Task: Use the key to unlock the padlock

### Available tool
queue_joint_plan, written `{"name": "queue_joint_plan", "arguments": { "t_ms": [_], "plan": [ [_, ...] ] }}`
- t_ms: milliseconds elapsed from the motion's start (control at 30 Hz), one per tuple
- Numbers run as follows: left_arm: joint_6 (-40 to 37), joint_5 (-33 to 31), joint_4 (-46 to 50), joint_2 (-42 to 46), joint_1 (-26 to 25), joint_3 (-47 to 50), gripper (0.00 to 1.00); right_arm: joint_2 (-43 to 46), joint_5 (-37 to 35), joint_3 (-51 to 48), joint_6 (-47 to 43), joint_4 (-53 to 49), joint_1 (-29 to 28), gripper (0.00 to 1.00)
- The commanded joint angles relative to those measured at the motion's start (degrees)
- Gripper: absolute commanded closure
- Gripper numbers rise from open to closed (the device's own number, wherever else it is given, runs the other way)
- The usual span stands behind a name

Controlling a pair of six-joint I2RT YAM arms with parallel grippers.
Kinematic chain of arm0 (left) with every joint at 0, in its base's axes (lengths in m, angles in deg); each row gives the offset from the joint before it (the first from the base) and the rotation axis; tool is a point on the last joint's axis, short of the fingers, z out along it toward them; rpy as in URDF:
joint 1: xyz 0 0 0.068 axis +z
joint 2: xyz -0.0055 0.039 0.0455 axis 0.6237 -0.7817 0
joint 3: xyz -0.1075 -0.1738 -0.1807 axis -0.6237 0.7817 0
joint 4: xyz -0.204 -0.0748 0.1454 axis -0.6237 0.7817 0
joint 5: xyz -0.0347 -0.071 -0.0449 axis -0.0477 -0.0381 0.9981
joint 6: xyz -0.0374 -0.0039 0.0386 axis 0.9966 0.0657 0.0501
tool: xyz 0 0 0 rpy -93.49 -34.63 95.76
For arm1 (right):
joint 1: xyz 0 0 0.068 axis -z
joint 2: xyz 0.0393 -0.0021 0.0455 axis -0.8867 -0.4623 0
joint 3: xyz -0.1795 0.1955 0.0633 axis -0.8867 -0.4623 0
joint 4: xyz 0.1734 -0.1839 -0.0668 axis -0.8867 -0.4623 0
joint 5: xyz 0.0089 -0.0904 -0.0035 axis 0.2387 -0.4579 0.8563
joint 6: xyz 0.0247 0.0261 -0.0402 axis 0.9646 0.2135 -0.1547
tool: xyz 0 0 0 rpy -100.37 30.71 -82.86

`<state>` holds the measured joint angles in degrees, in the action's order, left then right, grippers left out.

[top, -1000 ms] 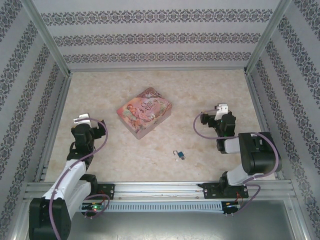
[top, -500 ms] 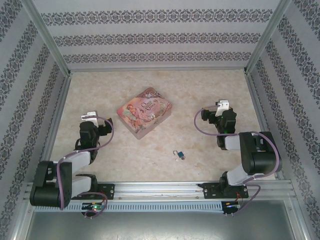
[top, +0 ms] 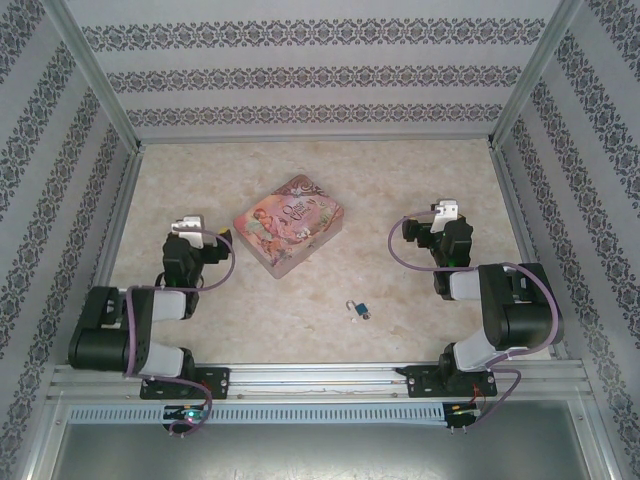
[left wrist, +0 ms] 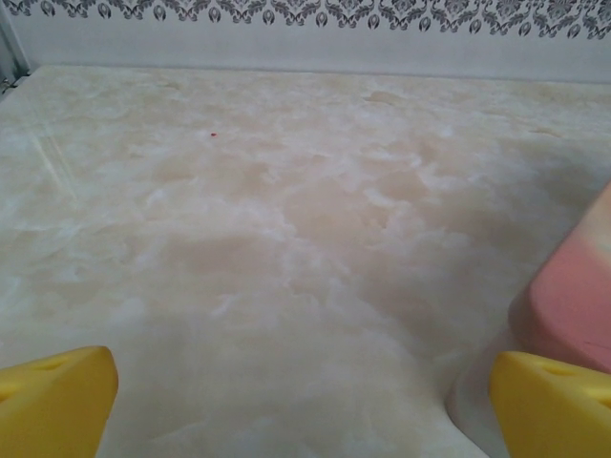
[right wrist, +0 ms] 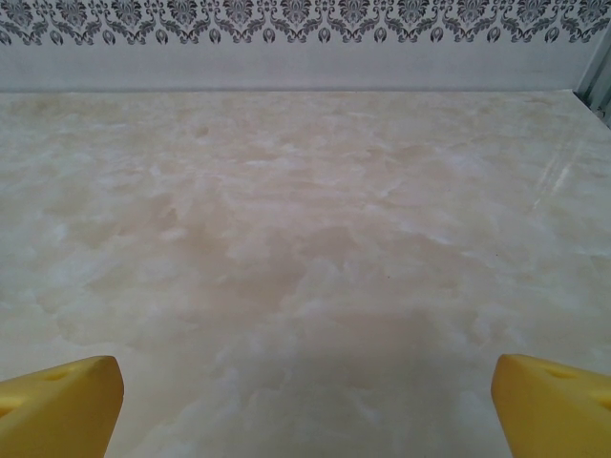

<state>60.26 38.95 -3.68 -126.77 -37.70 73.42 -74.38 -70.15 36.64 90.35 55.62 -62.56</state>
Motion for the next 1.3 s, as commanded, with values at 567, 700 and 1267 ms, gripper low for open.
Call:
{"name": "queue_joint_plan", "arguments": {
  "t_ms": [567, 700, 1267],
  "plan": [
    [-1.2, -0.9, -0.6, -7.8, 1.1, -6.5, 0.01, 0.5, -0.5, 0.2, 0.8, 0.4, 0.5, 0.02],
    [-1.3, -0.8, 0.0, -7.8, 1.0, -6.9, 0.01, 0.6, -0.5, 0.2, 0.8, 0.4, 0.5, 0.02],
    [-1.4, -0.8, -0.2, -7.8, 1.1, -6.9, 0.01, 0.6, -1.6, 0.2, 0.4, 0.4, 0.0, 0.02]
  ]
}}
